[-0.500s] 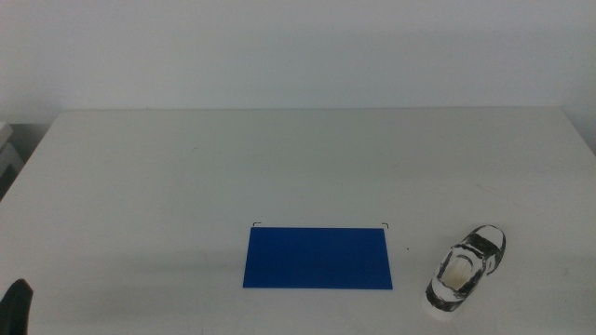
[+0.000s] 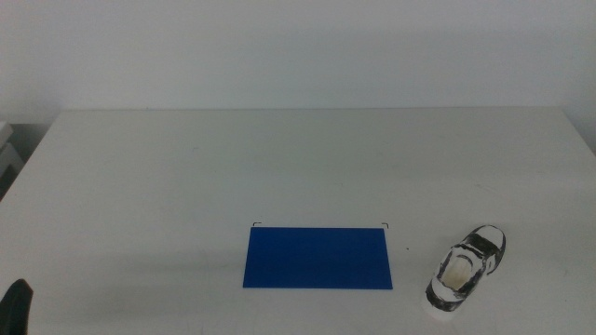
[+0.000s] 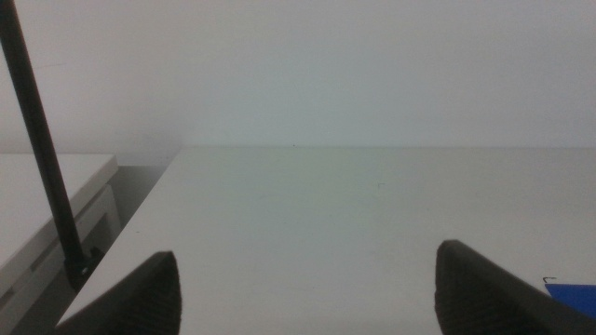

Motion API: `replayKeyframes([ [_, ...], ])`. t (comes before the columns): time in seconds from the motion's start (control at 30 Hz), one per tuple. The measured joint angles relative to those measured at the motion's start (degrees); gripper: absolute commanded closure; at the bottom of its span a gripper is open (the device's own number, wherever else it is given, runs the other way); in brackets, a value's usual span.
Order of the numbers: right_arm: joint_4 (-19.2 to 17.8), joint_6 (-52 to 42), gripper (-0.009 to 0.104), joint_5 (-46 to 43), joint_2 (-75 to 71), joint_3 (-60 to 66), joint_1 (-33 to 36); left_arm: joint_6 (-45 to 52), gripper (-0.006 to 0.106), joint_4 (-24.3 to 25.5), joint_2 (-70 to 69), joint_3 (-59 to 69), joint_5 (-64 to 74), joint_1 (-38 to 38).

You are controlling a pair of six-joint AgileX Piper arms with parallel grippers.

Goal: Use one arm to grab the shoe from the table and place it on the mat.

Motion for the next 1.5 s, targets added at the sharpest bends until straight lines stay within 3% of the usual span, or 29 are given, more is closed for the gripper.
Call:
replayKeyframes([
  [0.17,0.67,2.09,0.008,4.34,9.53,-9.74,0.0,0.0,0.007,0.0,0.0,0.0,0.0,0.0],
  [0.47,0.97,17.03,0.008,25.78,28.66,-34.41,3.52,0.0,0.007,0.0,0.0,0.0,0.0,0.0],
  [0.83,-8.11,49.0,0.008,48.89,53.89,-56.03,19.79,0.0,0.007,0.0,0.0,0.0,0.0,0.0],
  [1.13,-7.84,55.96,0.008,51.58,67.82,-57.99,26.29,0.0,0.007,0.0,0.0,0.0,0.0,0.0],
  [1.5,-10.7,56.14,0.008,51.52,74.03,-57.99,26.95,0.0,0.007,0.0,0.0,0.0,0.0,0.0],
])
